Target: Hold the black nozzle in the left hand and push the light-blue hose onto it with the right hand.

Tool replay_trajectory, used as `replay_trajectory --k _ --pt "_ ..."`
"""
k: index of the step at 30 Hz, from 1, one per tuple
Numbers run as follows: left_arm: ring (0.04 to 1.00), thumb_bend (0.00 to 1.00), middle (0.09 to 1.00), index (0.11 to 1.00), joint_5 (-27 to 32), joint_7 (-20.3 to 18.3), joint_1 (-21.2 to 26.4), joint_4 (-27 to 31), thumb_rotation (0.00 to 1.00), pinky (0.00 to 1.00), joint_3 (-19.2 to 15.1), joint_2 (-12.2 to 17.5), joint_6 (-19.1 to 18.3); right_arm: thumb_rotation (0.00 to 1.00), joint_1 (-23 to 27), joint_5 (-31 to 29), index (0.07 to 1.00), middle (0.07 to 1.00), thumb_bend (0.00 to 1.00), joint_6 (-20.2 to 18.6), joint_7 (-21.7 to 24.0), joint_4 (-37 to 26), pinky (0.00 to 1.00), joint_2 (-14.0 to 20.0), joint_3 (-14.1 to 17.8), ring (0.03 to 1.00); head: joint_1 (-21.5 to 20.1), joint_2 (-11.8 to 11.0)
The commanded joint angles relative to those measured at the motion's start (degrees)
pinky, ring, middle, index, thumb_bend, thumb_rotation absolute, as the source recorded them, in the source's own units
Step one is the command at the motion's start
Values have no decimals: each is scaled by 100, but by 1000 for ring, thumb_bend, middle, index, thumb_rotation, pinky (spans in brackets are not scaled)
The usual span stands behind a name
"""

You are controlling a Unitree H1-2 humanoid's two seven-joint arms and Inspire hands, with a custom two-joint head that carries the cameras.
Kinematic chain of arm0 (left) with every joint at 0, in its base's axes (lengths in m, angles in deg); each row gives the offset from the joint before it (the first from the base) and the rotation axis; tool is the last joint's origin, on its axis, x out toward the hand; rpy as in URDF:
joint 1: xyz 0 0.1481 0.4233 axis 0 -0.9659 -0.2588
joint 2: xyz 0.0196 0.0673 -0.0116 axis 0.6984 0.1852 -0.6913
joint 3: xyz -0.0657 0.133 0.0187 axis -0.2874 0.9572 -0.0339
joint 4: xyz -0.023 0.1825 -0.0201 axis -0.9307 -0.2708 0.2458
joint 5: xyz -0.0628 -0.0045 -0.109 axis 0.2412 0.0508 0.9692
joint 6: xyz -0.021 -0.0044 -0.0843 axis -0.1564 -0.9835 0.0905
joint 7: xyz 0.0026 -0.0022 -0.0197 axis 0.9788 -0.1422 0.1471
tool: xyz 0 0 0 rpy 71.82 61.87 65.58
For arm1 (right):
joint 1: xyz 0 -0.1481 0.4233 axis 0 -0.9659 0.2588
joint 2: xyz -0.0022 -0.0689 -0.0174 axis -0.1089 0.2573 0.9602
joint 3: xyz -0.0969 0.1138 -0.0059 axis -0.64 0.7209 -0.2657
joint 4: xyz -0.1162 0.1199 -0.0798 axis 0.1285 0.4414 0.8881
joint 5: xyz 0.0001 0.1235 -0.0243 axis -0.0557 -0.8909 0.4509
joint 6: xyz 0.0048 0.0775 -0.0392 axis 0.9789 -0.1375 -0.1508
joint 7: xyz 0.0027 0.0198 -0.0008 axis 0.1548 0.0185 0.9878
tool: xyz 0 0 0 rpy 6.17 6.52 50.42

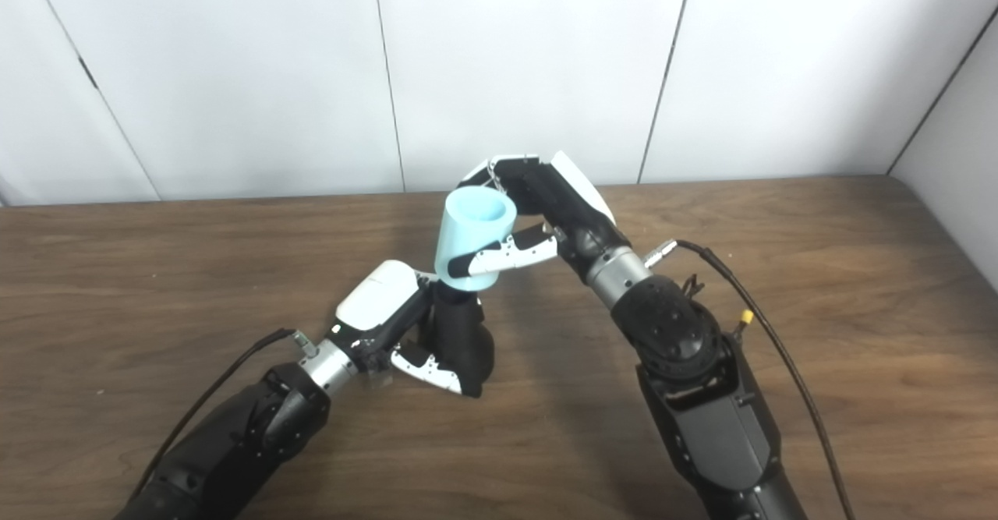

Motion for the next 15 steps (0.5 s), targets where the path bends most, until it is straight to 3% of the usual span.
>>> replay_trajectory --k 1,15 --pt "357 495 451 543 -269 -452 -1003 -452 0 302 387 -214 -322 0 328 113 490 488 521 -69 22 -216 336 -5 -15 436 3 25" --pt "357 496 454 543 -264 -391 -998 -490 0 301 388 -259 -285 0 223 201 516 463 519 18 194 -254 310 14 -258 419 60 97"
